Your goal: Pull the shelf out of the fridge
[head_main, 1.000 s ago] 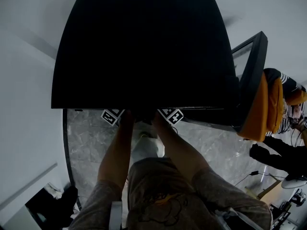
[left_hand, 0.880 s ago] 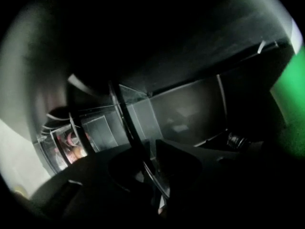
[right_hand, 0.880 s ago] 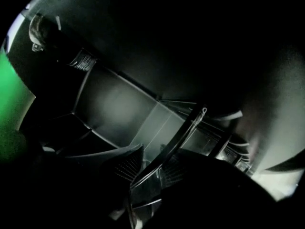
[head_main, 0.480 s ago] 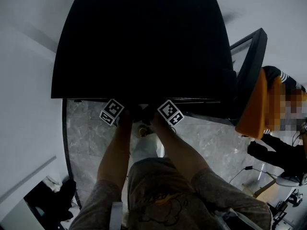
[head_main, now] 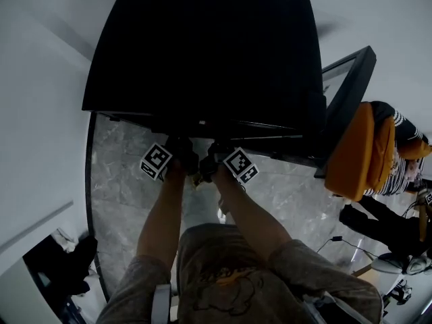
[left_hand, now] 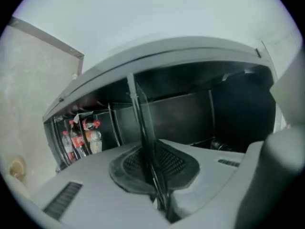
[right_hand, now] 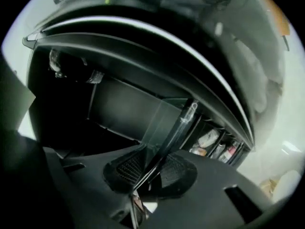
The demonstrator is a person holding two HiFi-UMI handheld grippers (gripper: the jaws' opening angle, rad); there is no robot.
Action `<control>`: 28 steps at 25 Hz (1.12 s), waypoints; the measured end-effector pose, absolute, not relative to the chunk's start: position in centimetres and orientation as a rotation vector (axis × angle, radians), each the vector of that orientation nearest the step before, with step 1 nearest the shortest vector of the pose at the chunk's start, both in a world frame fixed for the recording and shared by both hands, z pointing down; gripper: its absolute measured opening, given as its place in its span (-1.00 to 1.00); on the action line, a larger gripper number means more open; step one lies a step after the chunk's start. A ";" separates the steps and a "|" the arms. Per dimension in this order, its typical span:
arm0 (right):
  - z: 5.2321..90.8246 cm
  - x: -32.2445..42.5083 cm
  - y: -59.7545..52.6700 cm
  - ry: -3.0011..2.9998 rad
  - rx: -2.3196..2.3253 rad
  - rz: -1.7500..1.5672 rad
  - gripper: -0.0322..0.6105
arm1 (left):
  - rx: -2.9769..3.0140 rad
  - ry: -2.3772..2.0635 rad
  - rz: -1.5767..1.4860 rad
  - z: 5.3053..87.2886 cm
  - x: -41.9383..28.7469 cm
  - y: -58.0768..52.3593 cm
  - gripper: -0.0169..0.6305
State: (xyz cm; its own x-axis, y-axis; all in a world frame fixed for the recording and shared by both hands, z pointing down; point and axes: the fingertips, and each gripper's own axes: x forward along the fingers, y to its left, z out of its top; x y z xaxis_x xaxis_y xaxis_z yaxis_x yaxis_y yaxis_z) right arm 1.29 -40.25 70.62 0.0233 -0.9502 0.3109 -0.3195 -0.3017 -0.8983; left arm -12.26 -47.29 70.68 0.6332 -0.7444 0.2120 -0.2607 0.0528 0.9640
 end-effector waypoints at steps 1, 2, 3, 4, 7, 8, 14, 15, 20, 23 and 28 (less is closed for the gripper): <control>70.4 1.1 -40.0 1.304 -1.673 -1.305 -0.68 | 1.509 -0.883 -0.461 70.5 -12.5 -46.9 -0.85; 70.3 0.9 -39.7 1.304 -1.665 -1.317 -0.68 | 1.498 -0.889 -0.473 70.2 -12.8 -46.5 -0.85; 70.1 0.8 -39.3 1.303 -1.656 -1.329 -0.68 | 1.486 -0.896 -0.484 70.1 -13.0 -46.1 -0.86; 69.9 0.6 -39.0 1.301 -1.646 -1.339 -0.68 | 1.475 -0.901 -0.492 69.9 -13.1 -45.7 -0.86; 69.3 0.3 -37.8 1.289 -1.620 -1.366 -0.69 | 1.453 -0.911 -0.503 69.3 -13.5 -44.5 -0.86; 69.1 0.1 -37.4 1.282 -1.613 -1.376 -0.70 | 1.446 -0.916 -0.505 69.2 -13.7 -44.0 -0.86; 68.3 -0.7 -35.1 1.251 -1.570 -1.426 -0.72 | 1.420 -0.944 -0.510 68.4 -14.7 -41.6 -0.86; 68.1 -0.7 -34.9 1.251 -1.564 -1.431 -0.72 | 1.418 -0.947 -0.512 68.2 -14.8 -41.3 -0.86; 67.6 -1.3 -33.3 1.222 -1.515 -1.465 -0.74 | 1.388 -0.966 -0.529 67.5 -15.5 -39.5 -0.86; 67.3 -1.6 -32.3 1.217 -1.492 -1.482 -0.74 | 1.378 -0.974 -0.544 67.1 -15.9 -38.3 -0.86; 66.7 -2.0 -30.4 1.268 -1.457 -1.507 -0.74 | 1.366 -0.995 -0.580 66.5 -16.5 -35.8 -0.86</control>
State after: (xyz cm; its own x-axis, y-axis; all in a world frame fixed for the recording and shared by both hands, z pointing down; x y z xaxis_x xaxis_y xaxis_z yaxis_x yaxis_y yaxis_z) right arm -2.03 -30.37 66.68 -0.1437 -0.9373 0.3176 -0.1527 -0.2961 -0.9429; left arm -16.49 -35.79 66.50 0.4953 -0.8341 0.2426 -0.2000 0.1623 0.9663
